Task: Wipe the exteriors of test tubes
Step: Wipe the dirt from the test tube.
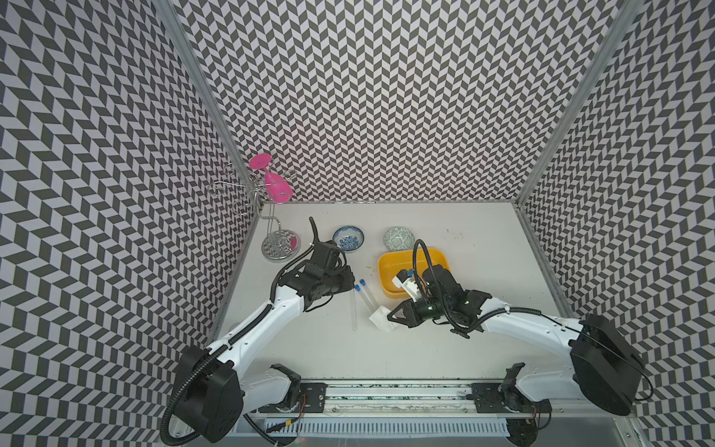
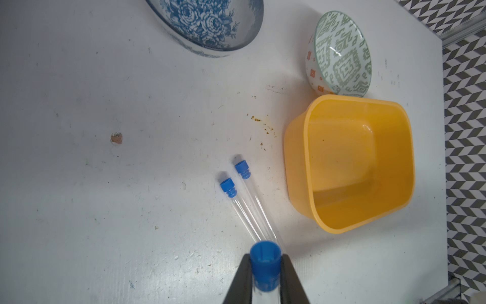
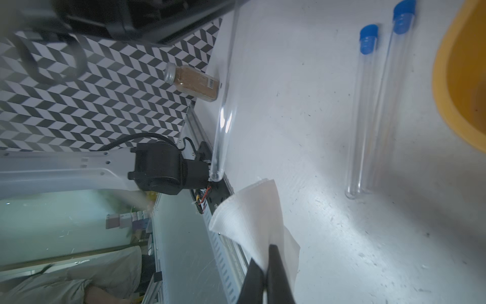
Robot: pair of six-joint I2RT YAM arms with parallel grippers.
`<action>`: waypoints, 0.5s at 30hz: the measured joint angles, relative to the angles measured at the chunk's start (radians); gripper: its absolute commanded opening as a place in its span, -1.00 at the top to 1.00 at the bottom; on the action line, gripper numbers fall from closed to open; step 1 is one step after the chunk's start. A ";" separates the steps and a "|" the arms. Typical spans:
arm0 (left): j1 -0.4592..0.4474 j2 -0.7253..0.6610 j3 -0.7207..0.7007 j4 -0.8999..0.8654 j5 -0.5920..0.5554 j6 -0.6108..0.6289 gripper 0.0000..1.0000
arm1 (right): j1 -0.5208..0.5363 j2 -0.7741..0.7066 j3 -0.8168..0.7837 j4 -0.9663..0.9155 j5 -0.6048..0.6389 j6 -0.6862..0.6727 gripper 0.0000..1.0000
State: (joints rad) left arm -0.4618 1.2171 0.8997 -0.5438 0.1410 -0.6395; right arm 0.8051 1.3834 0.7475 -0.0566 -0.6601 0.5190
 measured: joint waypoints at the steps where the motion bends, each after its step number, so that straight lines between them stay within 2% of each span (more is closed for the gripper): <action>1: 0.000 0.000 0.004 0.002 0.004 -0.008 0.63 | 0.004 0.013 0.013 0.016 -0.012 0.008 1.00; 15: 0.000 -0.052 0.008 0.014 0.010 -0.092 0.63 | 0.063 0.146 0.136 0.179 -0.067 0.106 1.00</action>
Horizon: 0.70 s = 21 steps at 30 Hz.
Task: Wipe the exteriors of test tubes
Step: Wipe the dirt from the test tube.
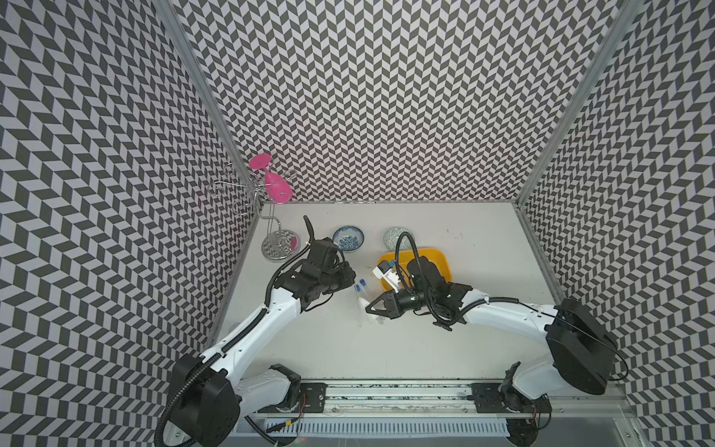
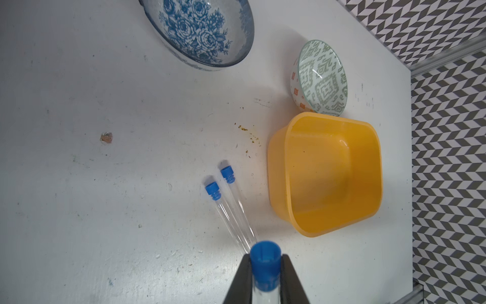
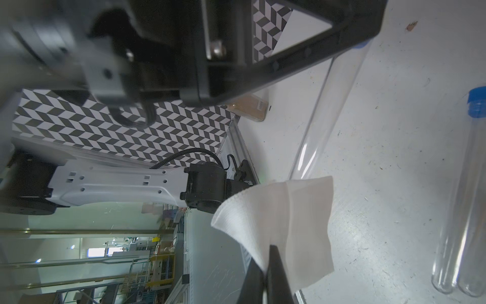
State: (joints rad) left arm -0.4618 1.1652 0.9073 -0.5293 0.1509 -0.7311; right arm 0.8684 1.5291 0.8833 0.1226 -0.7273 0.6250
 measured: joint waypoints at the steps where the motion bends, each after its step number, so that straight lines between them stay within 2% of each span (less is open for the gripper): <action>1: 0.000 -0.010 0.000 0.005 0.000 -0.006 0.63 | 0.005 0.010 0.009 0.005 -0.001 0.003 1.00; 21: 0.000 -0.076 -0.013 -0.003 0.004 -0.034 0.65 | 0.019 0.154 0.136 0.038 0.027 0.004 1.00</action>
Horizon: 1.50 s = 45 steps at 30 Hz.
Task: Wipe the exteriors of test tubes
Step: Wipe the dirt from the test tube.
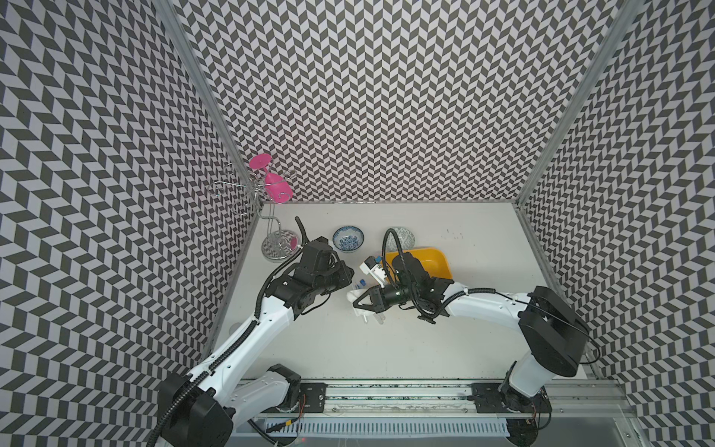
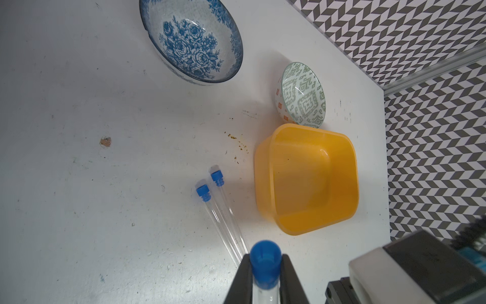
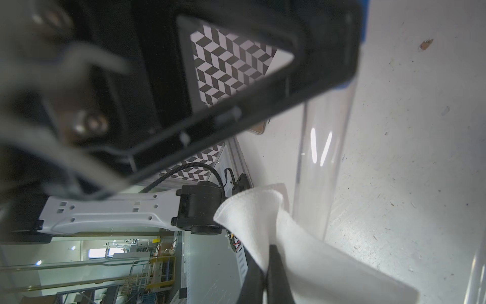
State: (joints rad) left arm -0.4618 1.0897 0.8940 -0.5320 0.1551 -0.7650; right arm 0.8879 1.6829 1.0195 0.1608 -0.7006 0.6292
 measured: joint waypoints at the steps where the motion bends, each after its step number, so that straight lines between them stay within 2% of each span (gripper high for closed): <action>1: 0.000 0.000 0.000 -0.002 0.000 0.000 0.66 | 0.000 0.006 0.013 -0.002 0.001 -0.002 1.00; 15: 0.009 -0.017 0.000 -0.037 -0.003 0.016 0.70 | -0.021 0.092 0.162 -0.042 0.007 -0.064 1.00; 23: 0.040 -0.016 0.000 -0.038 -0.003 0.035 0.70 | -0.018 0.080 0.097 -0.011 -0.016 -0.059 1.00; 35: 0.047 -0.003 -0.001 -0.038 -0.005 0.071 0.70 | -0.002 -0.055 -0.085 0.000 -0.030 -0.041 1.00; 40: 0.047 -0.003 -0.010 -0.038 -0.002 0.074 0.70 | -0.001 -0.052 -0.077 -0.005 -0.032 -0.043 1.00; 45: 0.048 -0.005 -0.018 -0.039 0.008 0.072 0.70 | -0.006 0.004 0.014 -0.007 -0.038 -0.058 1.00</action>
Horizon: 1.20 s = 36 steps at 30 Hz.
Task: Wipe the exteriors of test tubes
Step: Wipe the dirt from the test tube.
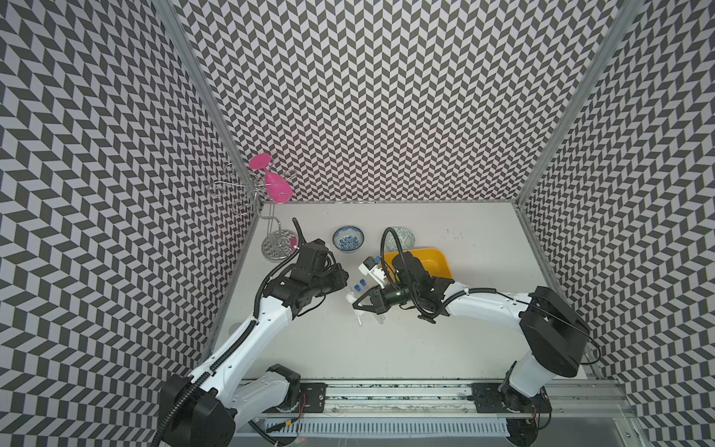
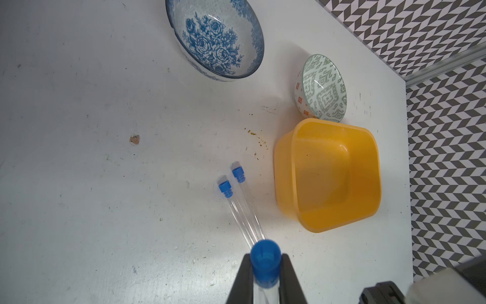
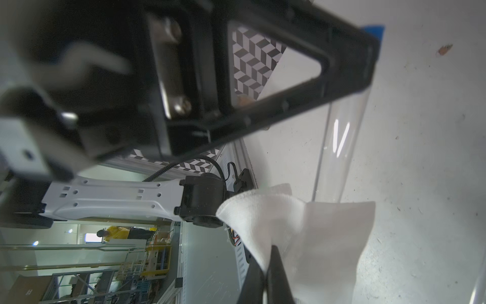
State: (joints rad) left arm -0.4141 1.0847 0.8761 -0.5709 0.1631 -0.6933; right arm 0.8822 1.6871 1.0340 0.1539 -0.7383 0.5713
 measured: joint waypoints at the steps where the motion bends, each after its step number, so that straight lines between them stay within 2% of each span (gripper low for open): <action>1: 0.001 -0.002 0.000 0.000 0.001 0.000 0.70 | -0.003 0.013 0.019 0.000 -0.002 -0.004 1.00; 11: 0.002 -0.038 -0.001 -0.030 0.014 -0.003 0.71 | -0.051 0.152 0.205 -0.039 -0.036 -0.057 1.00; 17: 0.006 -0.042 -0.002 -0.032 0.015 -0.008 0.71 | -0.057 0.162 0.222 -0.058 -0.056 -0.075 1.00; 24: 0.007 -0.034 -0.002 -0.031 0.015 -0.008 0.71 | -0.044 0.124 0.096 -0.019 -0.071 -0.066 1.00; 36: 0.007 -0.005 -0.002 -0.021 0.015 -0.008 0.71 | -0.012 -0.036 -0.105 -0.011 -0.063 -0.043 1.00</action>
State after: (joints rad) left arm -0.4072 1.0801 0.8738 -0.5922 0.1783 -0.7010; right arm 0.8703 1.6508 0.9295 0.1429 -0.8017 0.5278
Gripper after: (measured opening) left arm 0.146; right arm 0.048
